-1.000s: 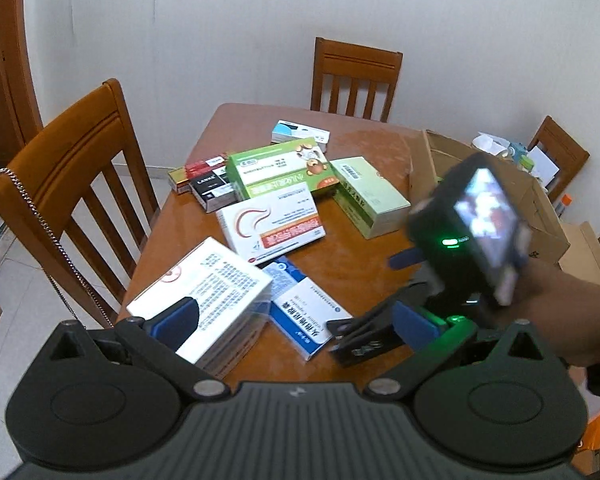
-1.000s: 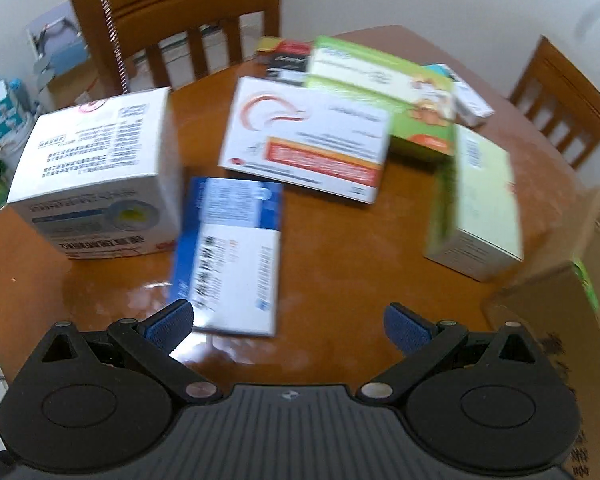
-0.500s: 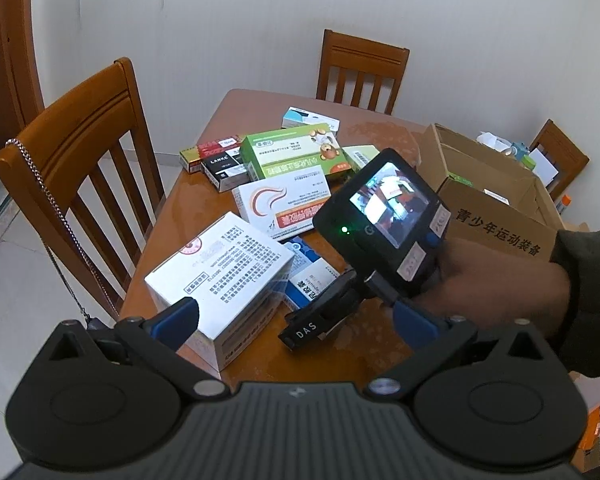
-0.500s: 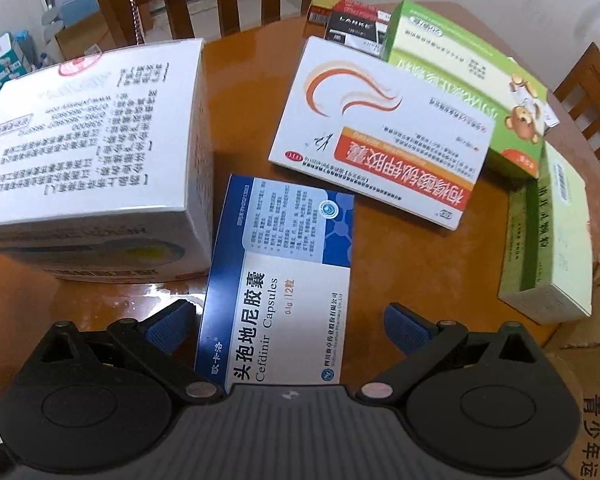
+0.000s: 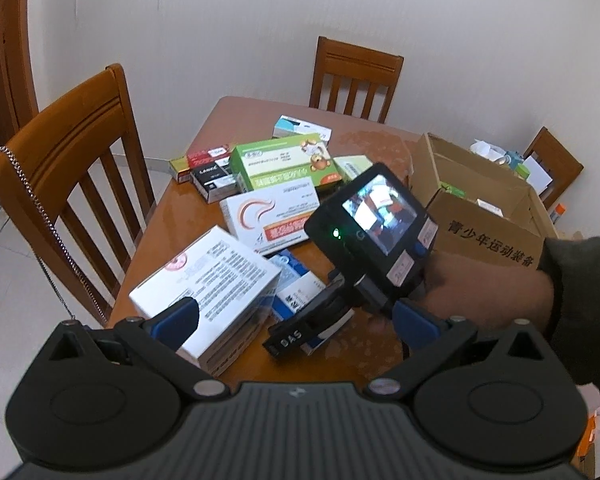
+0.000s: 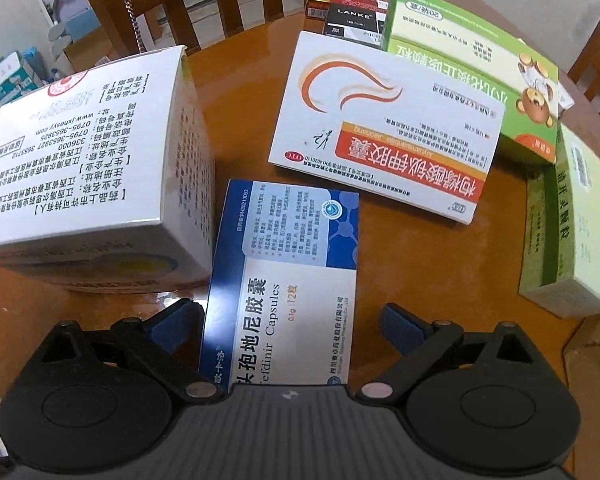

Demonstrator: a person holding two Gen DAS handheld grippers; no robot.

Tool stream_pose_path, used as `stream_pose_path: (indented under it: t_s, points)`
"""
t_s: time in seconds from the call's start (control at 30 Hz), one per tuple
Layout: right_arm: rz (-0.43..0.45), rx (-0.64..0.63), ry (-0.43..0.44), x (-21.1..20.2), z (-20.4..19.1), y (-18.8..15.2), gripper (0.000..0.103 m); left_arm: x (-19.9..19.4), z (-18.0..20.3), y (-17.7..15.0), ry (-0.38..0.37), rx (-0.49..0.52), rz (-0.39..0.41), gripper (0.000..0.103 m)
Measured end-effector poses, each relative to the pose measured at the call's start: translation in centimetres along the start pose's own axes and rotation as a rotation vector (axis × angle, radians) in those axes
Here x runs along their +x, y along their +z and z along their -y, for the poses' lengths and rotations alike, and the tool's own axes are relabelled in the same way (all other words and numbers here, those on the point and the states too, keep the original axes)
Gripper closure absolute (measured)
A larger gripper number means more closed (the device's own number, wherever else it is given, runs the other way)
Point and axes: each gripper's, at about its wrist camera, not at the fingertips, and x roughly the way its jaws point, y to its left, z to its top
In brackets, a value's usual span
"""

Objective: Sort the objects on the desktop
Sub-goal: 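Close the right gripper on the Cefdinir capsules box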

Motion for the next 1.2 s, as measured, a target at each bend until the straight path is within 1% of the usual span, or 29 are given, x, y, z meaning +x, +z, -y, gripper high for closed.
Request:
stream_pose_path:
  t_s: [0.03,0.2,0.33,0.53,0.77,0.9,1.0,1.1,1.2]
  points:
    - [0.000,0.009,0.013,0.0,0.0,-0.1,0.005,0.0,0.1,0.1,-0.002,-0.001,0.002,0.000]
    - [0.006,-0.004,0.023,-0.3,-0.6,-0.6,0.009,0.3,0.5,0.1,-0.006,0.006,-0.003,0.000]
    - [0.028,-0.009,0.023,-1.0,-1.2,-0.9,0.026,0.4,0.7,0.1,-0.006,0.010,-0.004,0.000]
    - [0.019,-0.010,0.018,-1.4,-0.9,-0.7,0.026,0.5,1.1,0.3,-0.007,0.016,-0.002,0.000]
    - [0.030,-0.028,-0.007,-2.1,1.4,-0.8,0.026,0.8,1.8,0.7,-0.022,0.029,-0.002,0.000]
    - [0.044,-0.054,-0.008,-4.0,2.2,-1.9,0.026,0.6,2.6,1.3,-0.085,0.039,0.011,0.000]
    - [0.036,-0.079,-0.007,-5.3,3.1,-2.7,0.026,0.4,3.8,1.8,-0.096,0.077,0.000,0.000]
    - [0.034,-0.096,-0.026,-6.3,4.1,-3.3,0.026,-0.1,4.6,2.3,-0.139,0.096,-0.005,0.000]
    - [0.041,-0.096,-0.041,-7.3,5.4,-3.8,0.026,-0.7,5.6,2.6,-0.154,0.125,0.004,0.000]
